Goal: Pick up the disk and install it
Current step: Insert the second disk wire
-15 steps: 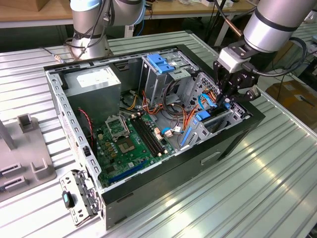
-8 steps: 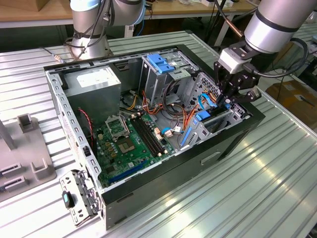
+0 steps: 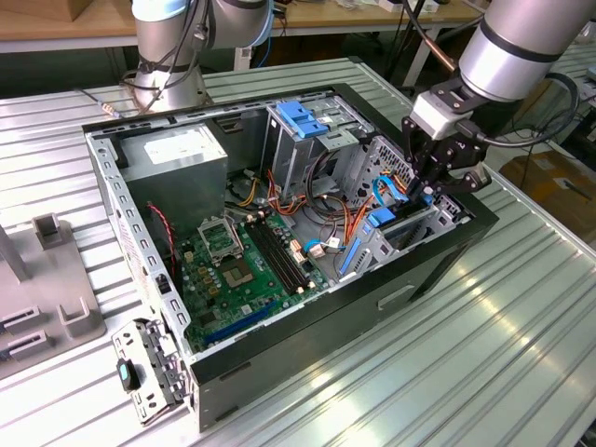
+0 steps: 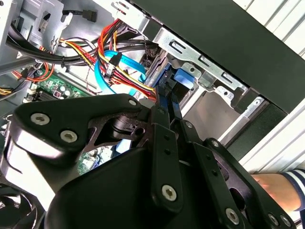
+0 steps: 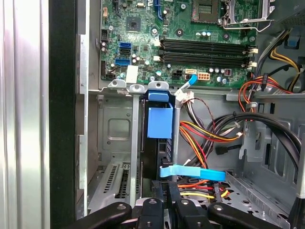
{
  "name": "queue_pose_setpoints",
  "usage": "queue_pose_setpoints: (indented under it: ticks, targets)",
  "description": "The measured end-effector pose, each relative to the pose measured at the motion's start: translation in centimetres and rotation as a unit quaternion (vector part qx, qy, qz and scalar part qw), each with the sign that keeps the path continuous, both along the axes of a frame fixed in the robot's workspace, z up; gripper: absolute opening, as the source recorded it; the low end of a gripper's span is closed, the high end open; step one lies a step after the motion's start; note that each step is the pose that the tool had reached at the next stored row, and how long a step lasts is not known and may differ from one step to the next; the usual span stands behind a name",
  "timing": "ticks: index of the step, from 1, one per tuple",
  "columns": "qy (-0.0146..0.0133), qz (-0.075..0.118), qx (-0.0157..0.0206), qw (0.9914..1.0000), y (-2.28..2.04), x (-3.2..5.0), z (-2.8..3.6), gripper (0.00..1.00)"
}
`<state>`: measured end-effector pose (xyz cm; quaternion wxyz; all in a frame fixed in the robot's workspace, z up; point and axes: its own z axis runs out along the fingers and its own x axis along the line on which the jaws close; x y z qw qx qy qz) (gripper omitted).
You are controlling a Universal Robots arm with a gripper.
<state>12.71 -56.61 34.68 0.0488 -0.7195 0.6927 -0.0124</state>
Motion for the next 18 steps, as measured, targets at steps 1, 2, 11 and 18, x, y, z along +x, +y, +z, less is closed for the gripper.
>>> queue_pose_setpoints:
  ticks: [1, 2, 11, 18]
  targets:
    - [0.0000, 0.000, 0.0009, 1.00000, 0.00, 0.00, -0.01, 0.16]
    - [0.0000, 0.000, 0.0034, 0.99999, -0.01, 0.00, -0.02, 0.16]
    - [0.0000, 0.000, 0.0066, 0.99998, -0.03, 0.00, -0.23, 0.16]
    - [0.0000, 0.000, 0.0066, 0.99998, -0.07, 0.00, -0.58, 0.16]
